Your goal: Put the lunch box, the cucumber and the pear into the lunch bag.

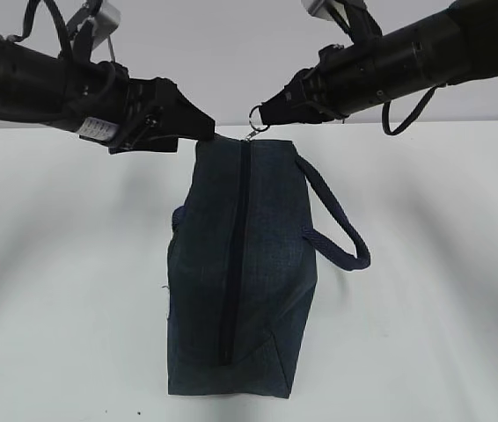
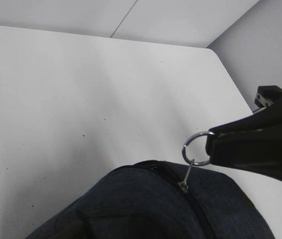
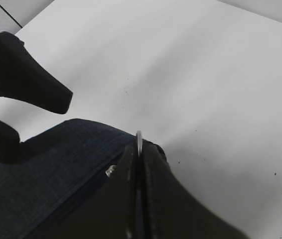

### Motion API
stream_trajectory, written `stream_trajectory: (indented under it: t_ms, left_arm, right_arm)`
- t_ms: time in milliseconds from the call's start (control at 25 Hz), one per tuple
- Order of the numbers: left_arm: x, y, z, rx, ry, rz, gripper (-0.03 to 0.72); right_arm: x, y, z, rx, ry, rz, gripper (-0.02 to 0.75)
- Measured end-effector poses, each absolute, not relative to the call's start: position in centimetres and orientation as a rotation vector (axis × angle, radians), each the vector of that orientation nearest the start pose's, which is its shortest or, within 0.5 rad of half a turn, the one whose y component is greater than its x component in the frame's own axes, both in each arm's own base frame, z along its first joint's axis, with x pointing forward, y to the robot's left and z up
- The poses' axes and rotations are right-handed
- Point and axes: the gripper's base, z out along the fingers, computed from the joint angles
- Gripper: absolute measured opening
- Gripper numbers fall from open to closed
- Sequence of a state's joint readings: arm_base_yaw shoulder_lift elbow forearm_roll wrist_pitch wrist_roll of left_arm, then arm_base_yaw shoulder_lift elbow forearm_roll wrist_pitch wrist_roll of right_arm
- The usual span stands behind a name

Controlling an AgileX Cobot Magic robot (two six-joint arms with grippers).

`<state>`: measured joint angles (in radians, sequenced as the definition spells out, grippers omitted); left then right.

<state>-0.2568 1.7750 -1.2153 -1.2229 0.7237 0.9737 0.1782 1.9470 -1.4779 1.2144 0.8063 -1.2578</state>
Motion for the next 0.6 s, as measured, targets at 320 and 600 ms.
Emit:
stream_trajectory:
  t_ms: [320,600]
  left_arm:
    - [35.8,-17.1,24.8,0.531,2.267,-1.01,0.453]
    - [35.9,-17.3,25.4,0.563,2.255,-0.999,0.386]
  right_arm:
    - [41.3,13.7,25.4,-0.757,2.07,0.847,0.006]
    - [41.3,13.6,25.4,-0.755,2.068,0.845,0.006]
